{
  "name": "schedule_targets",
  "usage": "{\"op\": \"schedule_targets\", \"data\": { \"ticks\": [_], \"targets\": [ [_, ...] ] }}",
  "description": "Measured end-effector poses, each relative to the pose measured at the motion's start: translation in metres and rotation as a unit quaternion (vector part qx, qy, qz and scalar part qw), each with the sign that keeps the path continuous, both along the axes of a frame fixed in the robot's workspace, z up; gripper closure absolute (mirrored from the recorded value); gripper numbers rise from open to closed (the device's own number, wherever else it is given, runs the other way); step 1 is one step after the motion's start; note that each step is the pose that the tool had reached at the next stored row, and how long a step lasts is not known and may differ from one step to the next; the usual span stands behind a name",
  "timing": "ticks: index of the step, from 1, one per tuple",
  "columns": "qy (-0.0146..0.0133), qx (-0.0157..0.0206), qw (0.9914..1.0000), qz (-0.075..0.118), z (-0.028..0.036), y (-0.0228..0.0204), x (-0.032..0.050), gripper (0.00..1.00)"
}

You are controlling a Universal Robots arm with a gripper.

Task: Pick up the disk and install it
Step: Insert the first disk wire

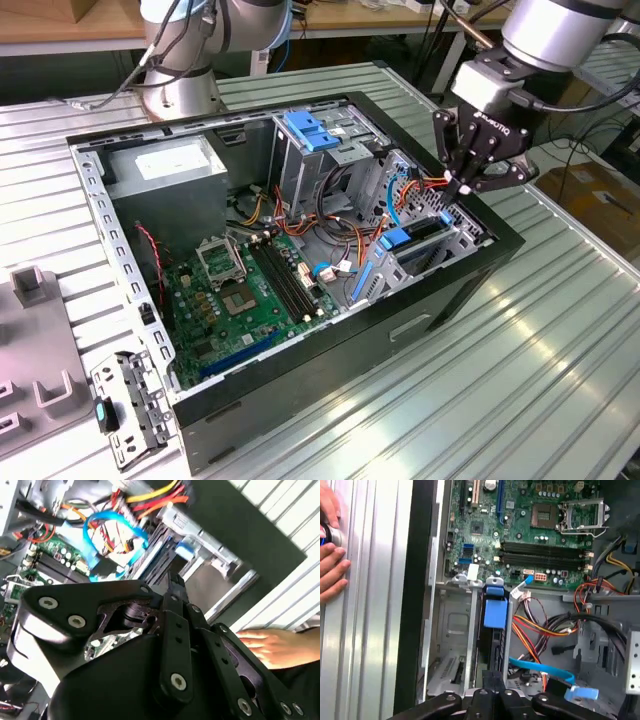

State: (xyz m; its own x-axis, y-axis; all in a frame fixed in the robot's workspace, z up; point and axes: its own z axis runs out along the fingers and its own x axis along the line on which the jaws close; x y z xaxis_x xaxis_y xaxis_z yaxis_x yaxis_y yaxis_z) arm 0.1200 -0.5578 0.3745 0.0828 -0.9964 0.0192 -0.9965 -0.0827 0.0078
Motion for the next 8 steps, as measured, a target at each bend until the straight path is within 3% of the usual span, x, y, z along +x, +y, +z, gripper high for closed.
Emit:
{"op": "schedule_targets", "data": {
  "ticks": [1,2,3,6,8],
  "targets": [
    [0.0000,0.0000,0.99999,0.004,-0.0001,0.0011,0.0190,0.89],
    [0.0004,0.0000,0.99939,0.035,0.0000,0.0012,0.0213,0.89],
    [0.0005,0.0000,0.99889,0.047,0.0005,0.0011,0.0214,0.89],
    [0.0010,0.0000,0.99793,0.064,0.0039,0.0012,0.0214,0.89],
    [0.0023,0.0001,0.99681,0.080,0.0097,0.0013,0.0217,0.89]
  ]
}}
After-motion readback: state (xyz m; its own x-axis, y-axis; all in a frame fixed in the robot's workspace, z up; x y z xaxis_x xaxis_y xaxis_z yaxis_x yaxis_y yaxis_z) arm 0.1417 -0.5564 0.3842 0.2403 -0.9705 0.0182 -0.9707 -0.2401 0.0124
